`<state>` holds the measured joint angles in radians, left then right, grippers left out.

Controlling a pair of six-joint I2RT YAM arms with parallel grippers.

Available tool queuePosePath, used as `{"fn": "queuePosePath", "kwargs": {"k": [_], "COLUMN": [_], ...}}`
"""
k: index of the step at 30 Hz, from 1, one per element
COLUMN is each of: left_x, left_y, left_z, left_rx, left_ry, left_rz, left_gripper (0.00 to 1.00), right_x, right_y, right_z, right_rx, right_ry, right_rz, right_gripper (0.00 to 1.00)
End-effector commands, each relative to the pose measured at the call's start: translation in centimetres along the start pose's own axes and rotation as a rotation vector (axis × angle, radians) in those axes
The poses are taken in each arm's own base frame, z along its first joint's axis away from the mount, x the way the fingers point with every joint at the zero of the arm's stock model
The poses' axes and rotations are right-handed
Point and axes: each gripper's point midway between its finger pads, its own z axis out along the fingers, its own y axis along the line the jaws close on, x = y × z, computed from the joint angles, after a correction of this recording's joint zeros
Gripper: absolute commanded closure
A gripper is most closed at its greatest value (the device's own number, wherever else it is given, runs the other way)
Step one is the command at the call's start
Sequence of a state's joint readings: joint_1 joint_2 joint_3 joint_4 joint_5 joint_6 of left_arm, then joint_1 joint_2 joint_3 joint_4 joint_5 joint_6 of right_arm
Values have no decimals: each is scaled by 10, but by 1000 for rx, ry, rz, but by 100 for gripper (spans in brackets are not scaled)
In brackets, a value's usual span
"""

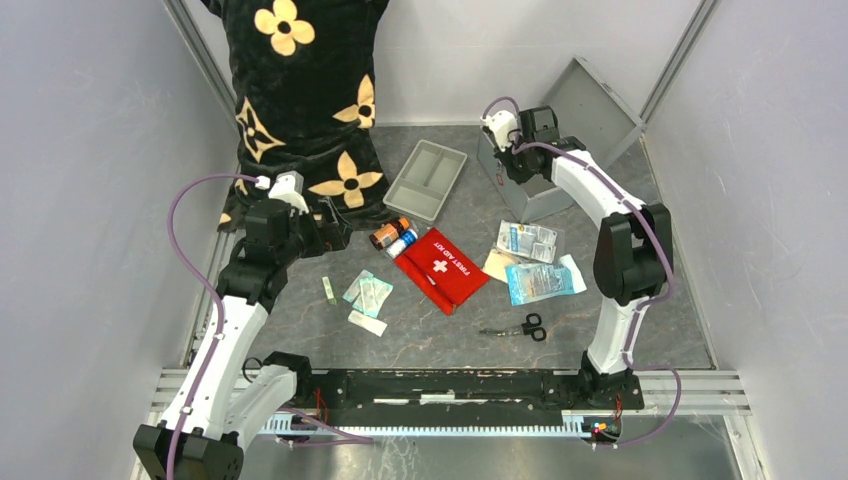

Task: Organize the medicine kit
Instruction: Adjust the medicine box at the center of the board.

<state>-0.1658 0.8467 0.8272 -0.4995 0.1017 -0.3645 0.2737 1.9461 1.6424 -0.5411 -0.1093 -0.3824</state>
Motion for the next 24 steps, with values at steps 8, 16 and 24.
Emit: {"fn": "queuePosePath", "kwargs": {"k": [8, 16, 24], "left_x": [-2, -3, -6], "left_y": [1, 5, 16], "left_z": [2, 1, -3], "left_rx": [-5, -28, -115], "left_ry": [-10, -16, -38], "left_rz": [45, 40, -59], "left_gripper": [0, 0, 0], "right_x": [4, -46, -34], "right_y": [6, -6, 50], "right_z": [-43, -96, -130], "right_rx": [12, 116, 175], "right_ry": [-63, -261, -328], "right_rz": [-165, 23, 193], "right_gripper": [74, 42, 35]}}
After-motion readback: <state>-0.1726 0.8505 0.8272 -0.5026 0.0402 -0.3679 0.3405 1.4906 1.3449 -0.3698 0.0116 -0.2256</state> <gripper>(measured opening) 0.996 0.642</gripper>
